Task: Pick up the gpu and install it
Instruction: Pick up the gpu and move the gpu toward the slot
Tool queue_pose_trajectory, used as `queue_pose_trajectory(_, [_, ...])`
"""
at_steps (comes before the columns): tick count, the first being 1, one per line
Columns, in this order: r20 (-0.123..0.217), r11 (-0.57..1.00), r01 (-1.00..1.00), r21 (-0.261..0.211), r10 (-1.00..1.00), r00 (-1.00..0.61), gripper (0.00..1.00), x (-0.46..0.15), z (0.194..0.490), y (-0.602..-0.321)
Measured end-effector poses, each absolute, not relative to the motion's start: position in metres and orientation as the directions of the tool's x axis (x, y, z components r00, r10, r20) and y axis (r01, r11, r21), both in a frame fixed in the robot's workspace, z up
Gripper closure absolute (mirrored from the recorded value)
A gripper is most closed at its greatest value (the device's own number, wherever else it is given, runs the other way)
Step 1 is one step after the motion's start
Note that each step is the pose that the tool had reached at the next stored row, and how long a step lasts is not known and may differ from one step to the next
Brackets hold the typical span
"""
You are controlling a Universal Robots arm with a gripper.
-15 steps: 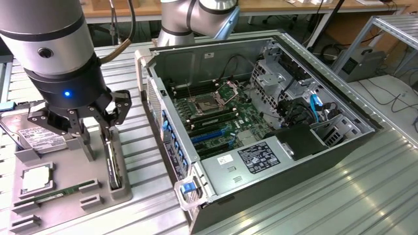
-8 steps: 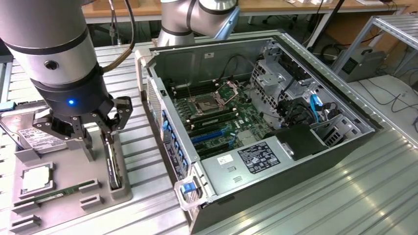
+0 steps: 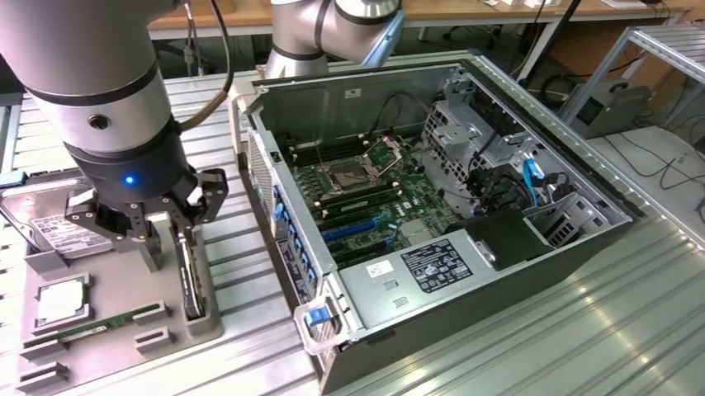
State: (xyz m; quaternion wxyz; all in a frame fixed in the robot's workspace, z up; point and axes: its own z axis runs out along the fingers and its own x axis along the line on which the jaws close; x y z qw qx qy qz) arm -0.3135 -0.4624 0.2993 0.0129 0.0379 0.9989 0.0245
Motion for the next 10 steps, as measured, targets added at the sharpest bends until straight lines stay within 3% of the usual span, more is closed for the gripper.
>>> queue_pose_trajectory(10, [-0.024,0.996,0.075,0.050,0.076,-0.997,0.58,-0.312,0.283,-0.462])
